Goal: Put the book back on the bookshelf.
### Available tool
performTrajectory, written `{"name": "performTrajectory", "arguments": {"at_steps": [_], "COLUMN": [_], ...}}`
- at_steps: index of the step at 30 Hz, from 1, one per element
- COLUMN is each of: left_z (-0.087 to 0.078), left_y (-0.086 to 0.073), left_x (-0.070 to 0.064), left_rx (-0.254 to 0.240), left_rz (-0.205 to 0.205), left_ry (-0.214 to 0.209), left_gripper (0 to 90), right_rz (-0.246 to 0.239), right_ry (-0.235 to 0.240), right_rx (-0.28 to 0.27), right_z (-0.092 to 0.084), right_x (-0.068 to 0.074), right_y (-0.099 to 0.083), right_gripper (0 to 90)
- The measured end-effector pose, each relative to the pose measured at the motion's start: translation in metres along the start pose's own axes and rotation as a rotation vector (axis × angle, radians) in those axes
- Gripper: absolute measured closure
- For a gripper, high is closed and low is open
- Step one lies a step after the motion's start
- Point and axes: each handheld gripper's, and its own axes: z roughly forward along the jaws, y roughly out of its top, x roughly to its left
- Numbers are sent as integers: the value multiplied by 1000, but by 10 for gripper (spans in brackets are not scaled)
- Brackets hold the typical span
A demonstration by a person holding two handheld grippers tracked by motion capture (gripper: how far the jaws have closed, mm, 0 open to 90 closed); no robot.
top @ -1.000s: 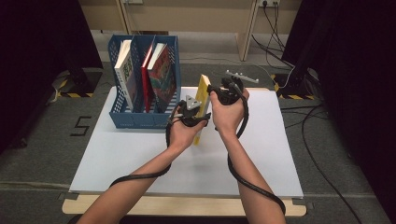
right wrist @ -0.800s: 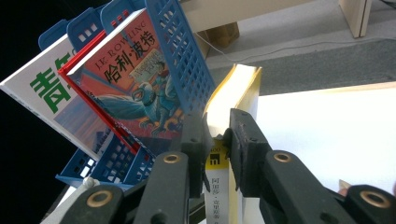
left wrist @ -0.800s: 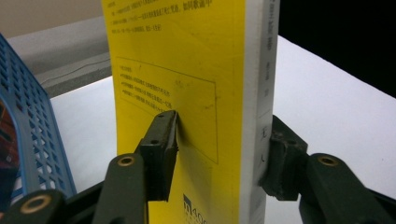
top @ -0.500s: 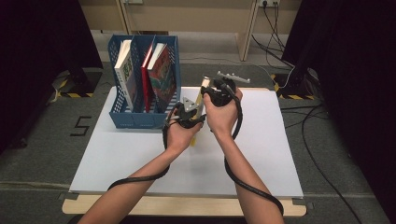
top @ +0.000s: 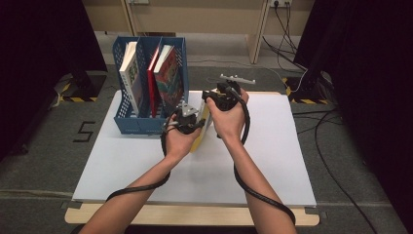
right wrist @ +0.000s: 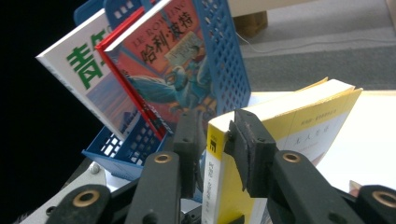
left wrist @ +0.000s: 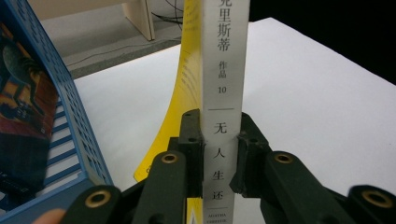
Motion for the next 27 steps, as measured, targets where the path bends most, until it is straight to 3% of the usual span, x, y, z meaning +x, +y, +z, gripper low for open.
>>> {"name": "performTrajectory", "arguments": {"at_steps": [6, 8, 10, 16, 18, 27], "left_z": [-6, -12, -14, -26, -30, -47], "left_y": [-3, -8, -10, -21, -26, -50], "left_x": [7, 9, 10, 17, 19, 31], "left_rx": [-21, -35, -40, -60, -69, -87], "left_rz": [-7, 1, 0, 7, 9, -10], "left_ry": [-4, -5, -6, 4, 8, 11], "left_gripper": [756, 755, 755, 755, 755, 754], "right_rz": [23, 25, 32, 27, 48, 48], "right_ry": [23, -17, -23, -33, -32, -85], "right_rx": [-87, -79, -61, -14, -11, 24], "right_z": [-14, -16, -15, -6, -3, -1], "right_x": [-6, -13, -18, -28, -33, -64], "right_y": [4, 6, 6, 0, -5, -26], "right_gripper": [766, 863, 900, 900, 887, 751]}}
